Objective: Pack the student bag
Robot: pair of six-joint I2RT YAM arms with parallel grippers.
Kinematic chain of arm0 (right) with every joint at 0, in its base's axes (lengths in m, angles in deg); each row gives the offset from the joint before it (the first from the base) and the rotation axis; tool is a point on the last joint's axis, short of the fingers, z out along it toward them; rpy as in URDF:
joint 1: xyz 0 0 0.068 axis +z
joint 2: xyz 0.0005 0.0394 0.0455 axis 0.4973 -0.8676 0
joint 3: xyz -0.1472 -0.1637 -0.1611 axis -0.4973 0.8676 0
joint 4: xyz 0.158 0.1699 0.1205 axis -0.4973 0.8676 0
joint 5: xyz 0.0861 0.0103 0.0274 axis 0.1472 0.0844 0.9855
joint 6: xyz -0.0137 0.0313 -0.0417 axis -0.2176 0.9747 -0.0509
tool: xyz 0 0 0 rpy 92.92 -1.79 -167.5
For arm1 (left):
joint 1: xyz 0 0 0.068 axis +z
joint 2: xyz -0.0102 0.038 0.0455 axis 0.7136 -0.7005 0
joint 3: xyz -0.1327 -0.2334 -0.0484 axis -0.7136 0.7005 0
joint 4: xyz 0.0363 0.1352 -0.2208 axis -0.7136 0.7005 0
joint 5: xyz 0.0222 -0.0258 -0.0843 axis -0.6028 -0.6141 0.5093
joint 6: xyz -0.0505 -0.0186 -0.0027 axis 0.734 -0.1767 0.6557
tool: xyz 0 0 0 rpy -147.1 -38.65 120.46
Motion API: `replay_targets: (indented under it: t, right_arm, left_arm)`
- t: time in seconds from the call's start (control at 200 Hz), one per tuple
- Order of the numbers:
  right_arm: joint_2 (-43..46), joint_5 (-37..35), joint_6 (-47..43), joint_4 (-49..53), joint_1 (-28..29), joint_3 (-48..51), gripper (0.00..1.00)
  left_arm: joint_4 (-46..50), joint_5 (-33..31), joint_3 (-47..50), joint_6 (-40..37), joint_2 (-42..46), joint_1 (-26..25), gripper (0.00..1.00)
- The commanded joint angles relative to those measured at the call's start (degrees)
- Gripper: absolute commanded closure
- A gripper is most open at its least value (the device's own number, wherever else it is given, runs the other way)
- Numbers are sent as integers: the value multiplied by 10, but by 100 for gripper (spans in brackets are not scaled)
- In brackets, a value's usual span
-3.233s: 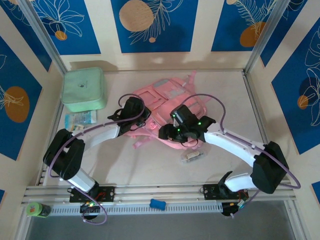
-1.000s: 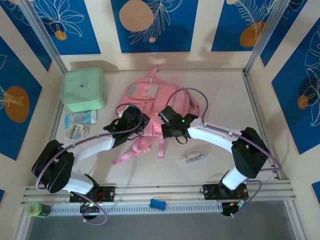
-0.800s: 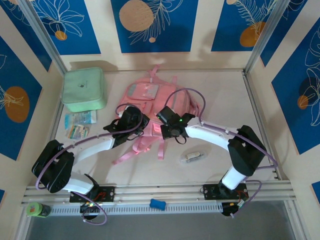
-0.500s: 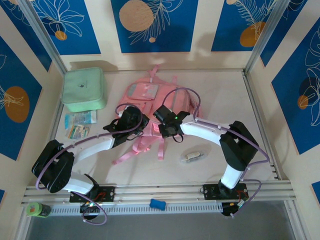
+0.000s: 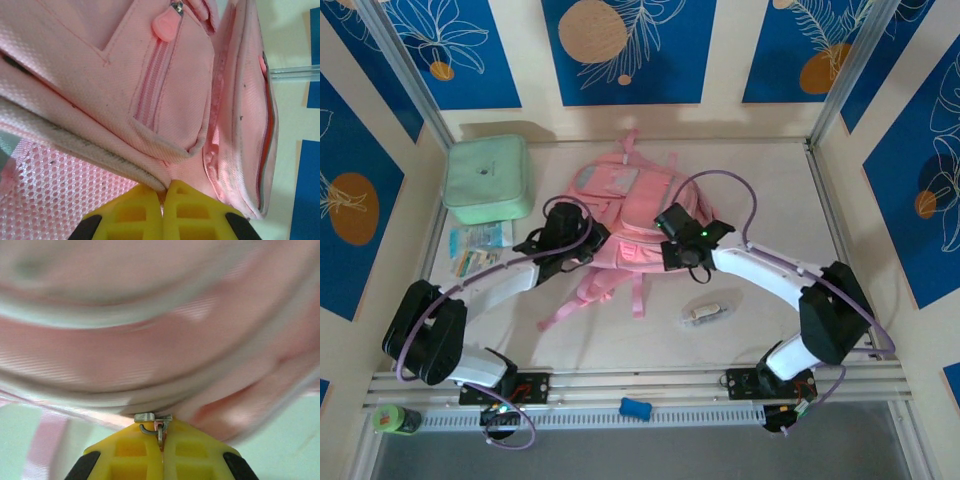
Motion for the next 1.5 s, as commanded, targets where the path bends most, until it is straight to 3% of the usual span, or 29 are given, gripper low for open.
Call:
replay_targets:
  t: [0.0, 0.055, 0.245, 0.355, 0.445, 0.49, 0.58, 0.725, 0.795, 0.89, 1.011, 1.106, 1.161, 1.306, 1.496]
  right_arm:
    - [33, -66, -1, 102, -16, 14, 100]
    - [41, -45, -10, 101, -5, 8, 100]
    - [1, 163, 14, 21, 70, -46, 100]
    - [-44, 180, 32, 0, 85, -93, 100]
    - [-60, 151, 38, 3, 85, -107, 100]
    - [-60, 129, 42, 9, 86, -105, 100]
    - [-48, 107, 42, -1, 88, -85, 100]
    - [-36, 118, 55, -17, 76, -68, 100]
    - [-33, 118, 55, -22, 81, -66, 100]
    - [-35, 118, 52, -23, 82, -65, 100]
    - [-40, 120, 49, -25, 83, -65, 100]
    - [-40, 114, 47, -26, 84, -62, 100]
    - [-37, 105, 48, -24, 84, -60, 100]
    - [-32, 82, 43, -2, 85, -59, 100]
    - [25, 22, 37, 44, 78, -10, 100]
  left_arm:
    - [19, 34, -42, -73, -8, 56, 100]
    - [18, 47, -61, -96, -26, 70, 100]
    - [25, 139, -208, -162, -146, 100, 100]
    - [43, 162, -243, -189, -173, 107, 80]
    - [28, 158, -193, -185, -137, 109, 64]
    - [10, 161, -148, -136, -109, 109, 58]
    - [-130, 163, -36, -31, -59, 89, 50]
    - [-118, 75, 28, 33, -28, 20, 44]
    - [-185, 57, 45, 68, -41, -7, 44]
    - [-177, 83, 7, 81, -76, -26, 48]
    - [-214, -7, 39, 130, -76, -74, 54]
    - [-212, -1, 21, 131, -98, -84, 63]
    - [-208, -8, 17, 132, -107, -87, 77]
    - [-197, -36, 28, 116, -93, -79, 100]
    - [-86, 10, 8, 23, -44, -5, 100]
